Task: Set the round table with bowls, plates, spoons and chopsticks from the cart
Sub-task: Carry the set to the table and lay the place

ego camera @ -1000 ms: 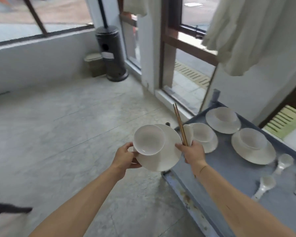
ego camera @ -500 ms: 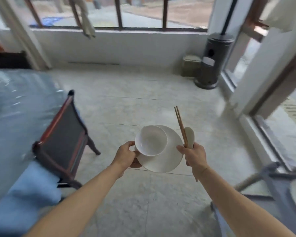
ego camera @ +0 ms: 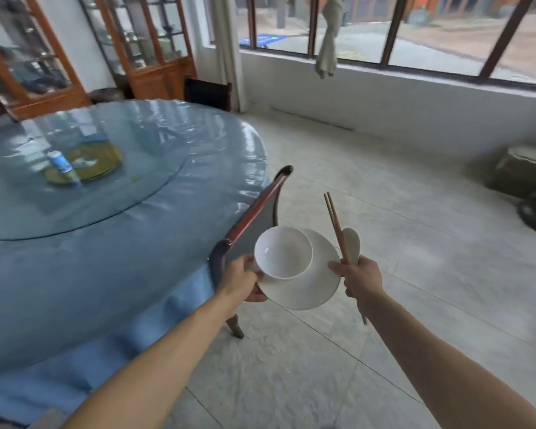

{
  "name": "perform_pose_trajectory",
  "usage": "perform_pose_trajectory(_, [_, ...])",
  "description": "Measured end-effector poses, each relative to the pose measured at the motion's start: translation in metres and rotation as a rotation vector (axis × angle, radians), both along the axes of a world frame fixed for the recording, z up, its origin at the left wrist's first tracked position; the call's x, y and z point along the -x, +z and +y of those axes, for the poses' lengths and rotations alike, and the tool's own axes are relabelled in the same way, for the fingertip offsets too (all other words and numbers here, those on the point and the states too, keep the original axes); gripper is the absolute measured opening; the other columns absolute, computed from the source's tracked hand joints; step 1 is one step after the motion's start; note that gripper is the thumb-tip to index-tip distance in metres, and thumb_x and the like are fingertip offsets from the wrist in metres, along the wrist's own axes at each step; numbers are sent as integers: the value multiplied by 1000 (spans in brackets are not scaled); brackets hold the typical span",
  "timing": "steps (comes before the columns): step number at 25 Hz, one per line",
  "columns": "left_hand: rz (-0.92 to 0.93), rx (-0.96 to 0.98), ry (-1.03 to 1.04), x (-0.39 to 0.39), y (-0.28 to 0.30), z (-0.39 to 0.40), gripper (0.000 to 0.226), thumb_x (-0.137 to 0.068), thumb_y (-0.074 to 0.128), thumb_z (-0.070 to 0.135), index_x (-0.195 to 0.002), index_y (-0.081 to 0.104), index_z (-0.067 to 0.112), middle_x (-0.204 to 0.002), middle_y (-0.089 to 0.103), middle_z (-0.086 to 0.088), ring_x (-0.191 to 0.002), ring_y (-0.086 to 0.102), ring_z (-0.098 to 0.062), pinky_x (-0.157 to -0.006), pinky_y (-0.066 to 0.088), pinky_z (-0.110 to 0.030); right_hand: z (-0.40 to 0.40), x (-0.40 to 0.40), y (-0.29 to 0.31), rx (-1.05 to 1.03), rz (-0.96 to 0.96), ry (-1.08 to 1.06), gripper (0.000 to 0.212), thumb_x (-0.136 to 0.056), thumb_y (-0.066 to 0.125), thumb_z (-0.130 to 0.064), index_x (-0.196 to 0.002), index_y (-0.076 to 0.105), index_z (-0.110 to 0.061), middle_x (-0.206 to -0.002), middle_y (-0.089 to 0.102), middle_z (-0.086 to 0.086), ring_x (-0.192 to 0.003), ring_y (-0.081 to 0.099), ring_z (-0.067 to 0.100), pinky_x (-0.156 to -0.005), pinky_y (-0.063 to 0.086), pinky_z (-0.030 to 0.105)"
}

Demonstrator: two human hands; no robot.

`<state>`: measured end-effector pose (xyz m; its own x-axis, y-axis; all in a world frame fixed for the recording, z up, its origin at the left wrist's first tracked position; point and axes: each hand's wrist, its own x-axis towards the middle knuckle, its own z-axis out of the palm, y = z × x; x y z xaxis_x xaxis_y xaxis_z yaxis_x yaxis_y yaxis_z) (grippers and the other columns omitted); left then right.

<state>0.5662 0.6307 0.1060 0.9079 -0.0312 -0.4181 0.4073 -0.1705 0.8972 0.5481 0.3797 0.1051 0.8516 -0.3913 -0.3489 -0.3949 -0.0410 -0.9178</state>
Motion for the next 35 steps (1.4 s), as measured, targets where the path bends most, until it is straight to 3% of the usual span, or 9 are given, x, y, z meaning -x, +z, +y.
perform_pose_trajectory(4, [5, 18, 140, -35, -2, 26, 37, -89, 59, 0, -121, 59, 19, -109, 70, -11, -77, 75, -33, -64, 64, -44, 28, -71, -2, 6, 7, 132, 19, -74, 77, -9, -71, 58, -11, -60, 48, 3, -47, 36, 19, -41, 32, 26])
perform_pose_trajectory(7, [-25, -3, 236, -65, -3, 33, 31, -89, 61, 1, -112, 62, 20, -112, 69, -10, -76, 74, -30, -56, 62, -37, 39, -125, -4, 18, 3, 219, 17, -75, 77, -10, -73, 60, -10, -63, 51, 4, -50, 40, 20, -41, 33, 26])
perform_pose_trajectory(10, [6, -10, 321, -97, 1, 32, 31, -91, 59, 2, -115, 59, 22, -104, 69, -13, -62, 73, -25, -50, 59, -31, 43, -178, -2, 58, 3, 317, 16, -75, 78, -13, -74, 62, -12, -64, 55, 3, -52, 44, 20, -41, 35, 26])
perform_pose_trajectory(18, [41, 9, 530, -183, 4, 16, 34, -92, 58, -3, -118, 55, 19, -93, 69, -18, -63, 70, -32, -52, 61, -37, 46, -304, 1, 119, -22, 456, 17, -69, 82, -20, -73, 66, -23, -63, 62, -2, -51, 52, 15, -46, 39, 26])
perform_pose_trajectory(22, [61, 38, 595, -223, -4, 23, 34, -93, 57, -1, -120, 53, 20, -108, 69, -21, -79, 73, -38, -56, 62, -37, 61, -360, -1, 178, -22, 529, 18, -69, 83, -24, -77, 67, -20, -71, 68, -1, -56, 58, 17, -50, 44, 28])
perform_pose_trajectory(26, [51, 33, 641, -271, -16, 46, 32, -93, 57, 1, -115, 53, 23, -105, 69, -18, -78, 73, -33, -57, 61, -38, 89, -418, -13, 190, -5, 576, 19, -72, 83, -22, -81, 68, -16, -72, 70, -2, -61, 66, 14, -50, 50, 25])
perform_pose_trajectory(29, [56, 6, 674, -307, -28, 70, 31, -92, 57, 4, -114, 53, 26, -102, 72, -18, -73, 75, -29, -58, 62, -37, 116, -461, -20, 242, -1, 630, 16, -73, 81, -23, -81, 68, -17, -73, 69, 0, -68, 65, 19, -63, 52, 31])
perform_pose_trajectory(32, [69, 17, 724, -333, -37, 88, 31, -92, 58, 5, -114, 53, 27, -96, 74, -16, -67, 75, -26, -55, 60, -34, 141, -499, -31, 251, 16, 669, 14, -74, 79, -20, -78, 66, -18, -67, 65, 2, -57, 57, 19, -54, 47, 31])
perform_pose_trajectory(35, [110, 9, 804, -367, -53, 116, 33, -90, 59, 4, -115, 56, 25, -101, 72, -16, -73, 75, -28, -54, 60, -34, 181, -546, -51, 245, 81, 744, 14, -74, 78, -16, -74, 65, -20, -63, 61, 1, -53, 52, 19, -51, 43, 31])
